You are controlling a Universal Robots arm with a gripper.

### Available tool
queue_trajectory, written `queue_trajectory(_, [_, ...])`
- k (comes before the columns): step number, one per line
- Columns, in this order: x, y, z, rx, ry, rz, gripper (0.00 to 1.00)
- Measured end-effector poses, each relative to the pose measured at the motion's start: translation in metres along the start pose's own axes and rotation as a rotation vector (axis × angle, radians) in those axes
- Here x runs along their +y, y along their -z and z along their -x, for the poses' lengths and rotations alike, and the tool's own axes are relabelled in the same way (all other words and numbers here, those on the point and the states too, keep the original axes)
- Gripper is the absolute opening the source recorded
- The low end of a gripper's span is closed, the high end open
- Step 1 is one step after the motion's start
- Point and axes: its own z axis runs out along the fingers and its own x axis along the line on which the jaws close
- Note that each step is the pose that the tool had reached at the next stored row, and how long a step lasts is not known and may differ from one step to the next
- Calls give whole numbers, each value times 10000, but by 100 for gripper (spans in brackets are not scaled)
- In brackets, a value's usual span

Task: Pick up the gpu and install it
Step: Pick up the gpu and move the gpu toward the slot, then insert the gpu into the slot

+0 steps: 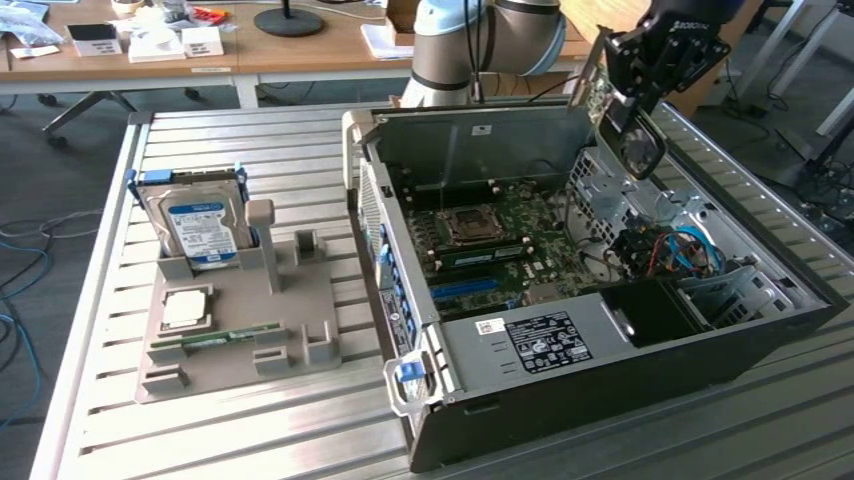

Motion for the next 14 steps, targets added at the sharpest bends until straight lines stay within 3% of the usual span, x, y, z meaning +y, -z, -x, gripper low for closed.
queue_trajectory(14, [-2, -24, 0, 0, 0, 0, 27])
